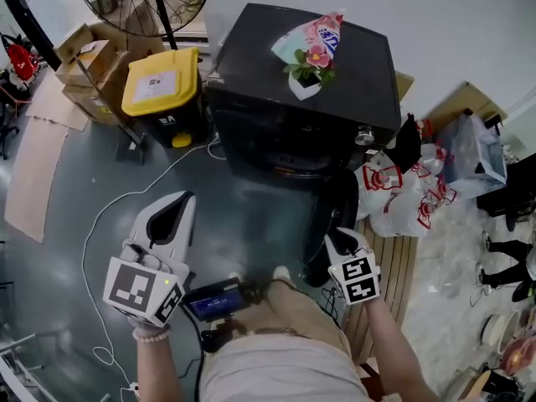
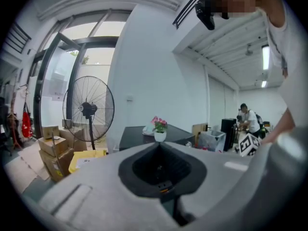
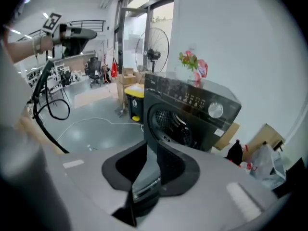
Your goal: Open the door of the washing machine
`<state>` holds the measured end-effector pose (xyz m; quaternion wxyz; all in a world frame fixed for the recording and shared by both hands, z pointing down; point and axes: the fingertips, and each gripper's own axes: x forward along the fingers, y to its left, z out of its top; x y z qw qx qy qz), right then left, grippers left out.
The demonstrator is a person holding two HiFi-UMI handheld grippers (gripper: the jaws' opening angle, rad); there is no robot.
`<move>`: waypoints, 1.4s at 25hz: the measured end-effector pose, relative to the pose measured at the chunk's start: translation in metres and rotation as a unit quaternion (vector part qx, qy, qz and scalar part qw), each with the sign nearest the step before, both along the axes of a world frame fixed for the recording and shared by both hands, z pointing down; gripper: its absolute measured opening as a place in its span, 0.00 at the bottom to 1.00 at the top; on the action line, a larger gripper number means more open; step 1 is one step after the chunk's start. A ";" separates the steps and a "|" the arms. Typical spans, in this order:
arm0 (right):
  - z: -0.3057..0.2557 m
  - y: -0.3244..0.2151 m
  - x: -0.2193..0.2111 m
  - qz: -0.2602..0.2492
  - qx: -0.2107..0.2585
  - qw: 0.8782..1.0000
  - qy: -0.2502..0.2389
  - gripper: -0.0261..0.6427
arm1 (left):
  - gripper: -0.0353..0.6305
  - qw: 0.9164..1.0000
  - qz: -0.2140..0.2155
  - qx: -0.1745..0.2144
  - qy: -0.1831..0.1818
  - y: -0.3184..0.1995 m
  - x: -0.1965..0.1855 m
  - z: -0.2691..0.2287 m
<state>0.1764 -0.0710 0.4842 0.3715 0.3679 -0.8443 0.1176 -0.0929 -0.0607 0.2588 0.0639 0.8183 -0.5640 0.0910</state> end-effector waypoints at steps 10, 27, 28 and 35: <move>-0.126 -0.007 -0.064 -0.040 0.109 0.987 -0.114 0.05 | 0.05 1.000 -0.001 0.007 0.009 0.025 -0.004 -0.021; -0.200 0.001 -0.083 -0.041 0.170 0.971 -0.164 0.05 | 0.05 0.999 0.025 0.005 0.022 0.039 0.008 -0.023; -0.200 0.002 -0.082 -0.041 0.172 0.971 -0.161 0.05 | 0.05 0.999 0.027 0.004 0.022 0.038 0.009 -0.022; -0.198 0.004 -0.088 -0.037 0.169 0.971 -0.162 0.05 | 0.05 0.999 0.033 -0.002 0.025 0.036 0.008 -0.016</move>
